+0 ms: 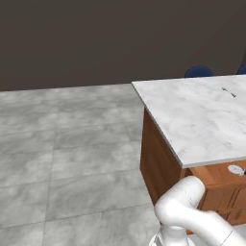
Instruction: Take the pizza cutter from the drawer on the right and place it on the dining counter for cutting.
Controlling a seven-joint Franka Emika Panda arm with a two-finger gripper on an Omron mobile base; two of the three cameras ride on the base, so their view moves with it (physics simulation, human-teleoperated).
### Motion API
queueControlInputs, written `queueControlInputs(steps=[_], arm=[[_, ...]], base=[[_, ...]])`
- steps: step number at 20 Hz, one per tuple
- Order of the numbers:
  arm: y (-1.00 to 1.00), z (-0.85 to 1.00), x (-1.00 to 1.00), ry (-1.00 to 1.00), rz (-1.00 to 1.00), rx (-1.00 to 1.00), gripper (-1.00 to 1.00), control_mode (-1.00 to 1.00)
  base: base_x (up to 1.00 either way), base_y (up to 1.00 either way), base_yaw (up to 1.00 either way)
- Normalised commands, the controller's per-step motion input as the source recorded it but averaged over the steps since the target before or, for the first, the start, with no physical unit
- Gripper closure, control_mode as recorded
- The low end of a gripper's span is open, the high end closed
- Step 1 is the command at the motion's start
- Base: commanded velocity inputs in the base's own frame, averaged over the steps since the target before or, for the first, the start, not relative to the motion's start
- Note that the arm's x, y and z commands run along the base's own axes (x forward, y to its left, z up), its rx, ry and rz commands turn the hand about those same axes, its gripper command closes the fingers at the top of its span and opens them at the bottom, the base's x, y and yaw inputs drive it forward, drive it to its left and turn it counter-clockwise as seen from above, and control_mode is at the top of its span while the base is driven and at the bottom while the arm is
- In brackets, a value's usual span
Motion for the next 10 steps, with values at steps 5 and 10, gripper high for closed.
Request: queueControlInputs(steps=[5, 10], arm=[[-0.28, -0.13, -0.93, 0.0, 0.0, 0.0, 1.0, -1.0], [-0.28, -0.13, -0.92, 0.0, 0.0, 0.0, 1.0, -1.0]], base=[[0.0, 0.0, 0.0], [0.0, 0.0, 0.0]])
